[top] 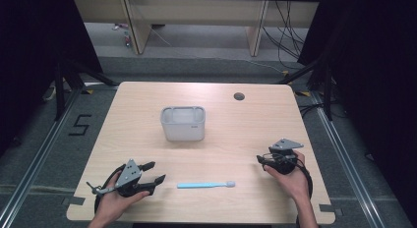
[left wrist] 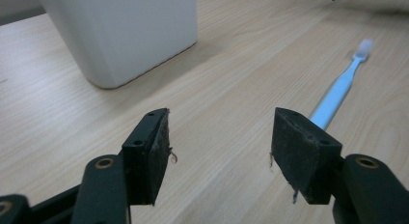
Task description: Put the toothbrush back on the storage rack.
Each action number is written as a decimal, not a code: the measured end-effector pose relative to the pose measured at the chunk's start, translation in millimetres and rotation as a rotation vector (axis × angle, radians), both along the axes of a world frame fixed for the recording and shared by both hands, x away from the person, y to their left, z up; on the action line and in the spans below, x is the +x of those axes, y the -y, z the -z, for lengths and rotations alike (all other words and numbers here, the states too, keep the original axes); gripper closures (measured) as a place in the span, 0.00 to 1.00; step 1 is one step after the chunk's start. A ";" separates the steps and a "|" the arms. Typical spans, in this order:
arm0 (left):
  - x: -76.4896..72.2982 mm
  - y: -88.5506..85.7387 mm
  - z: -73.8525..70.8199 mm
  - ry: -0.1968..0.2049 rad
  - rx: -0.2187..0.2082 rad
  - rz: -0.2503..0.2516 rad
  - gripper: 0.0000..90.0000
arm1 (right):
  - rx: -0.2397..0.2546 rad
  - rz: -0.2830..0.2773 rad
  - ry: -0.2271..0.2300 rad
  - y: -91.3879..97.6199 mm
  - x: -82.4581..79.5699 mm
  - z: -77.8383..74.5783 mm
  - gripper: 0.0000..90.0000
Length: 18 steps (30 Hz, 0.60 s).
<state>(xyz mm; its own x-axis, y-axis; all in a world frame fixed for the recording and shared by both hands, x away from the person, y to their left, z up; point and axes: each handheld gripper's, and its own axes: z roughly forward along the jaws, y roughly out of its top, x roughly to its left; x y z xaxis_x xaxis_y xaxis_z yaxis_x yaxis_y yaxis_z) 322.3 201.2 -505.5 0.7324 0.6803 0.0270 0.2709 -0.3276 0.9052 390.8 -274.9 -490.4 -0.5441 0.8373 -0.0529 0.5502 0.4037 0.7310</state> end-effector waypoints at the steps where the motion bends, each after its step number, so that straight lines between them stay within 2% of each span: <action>1: 1.6 2.0 -3.5 -0.001 0.011 0.014 0.43 | -0.004 -0.001 -0.002 0.2 -0.1 -0.3 0.44; 4: 4.9 9.6 -14.6 -0.026 0.063 0.039 0.46 | -0.007 0.004 -0.016 -0.4 -1.0 -1.4 0.45; 6: 7.6 15.2 -20.9 -0.061 0.105 0.060 0.48 | -0.015 0.008 -0.039 -1.0 -1.9 -2.8 0.45; 7: 9.4 18.5 -23.2 -0.081 0.119 0.078 0.48 | -0.036 -0.014 -0.013 0.9 0.3 -2.3 0.45; 8: 10.7 21.7 -25.7 -0.100 0.139 0.093 0.48 | -0.028 -0.003 -0.030 -0.4 -0.8 -2.9 0.45; 9: 12.2 25.1 -27.9 -0.115 0.164 0.112 0.49 | -0.030 -0.005 -0.033 -0.7 -0.8 -3.3 0.45; 10: 13.5 28.0 -30.8 -0.130 0.208 0.139 0.49 | -0.023 0.000 -0.047 -1.8 -1.7 -4.0 0.45; 13: 16.6 39.1 -37.8 -0.174 0.301 0.207 0.48 | -0.035 -0.013 -0.035 -2.2 -0.8 -4.1 0.45; 14: 16.6 39.1 -37.8 -0.174 0.301 0.207 0.48 | -0.035 -0.013 -0.035 -2.2 -0.8 -4.1 0.45; 15: 18.4 46.6 -42.0 -0.193 0.347 0.255 0.49 | -0.024 -0.005 -0.041 -3.0 -1.3 -5.3 0.45; 17: 20.4 54.3 -45.8 -0.213 0.383 0.290 0.49 | -0.032 -0.016 -0.019 -2.1 -0.2 -5.4 0.45; 18: 22.9 56.9 -48.3 -0.225 0.424 0.326 0.49 | -0.032 -0.013 -0.029 -2.3 -0.8 -6.1 0.45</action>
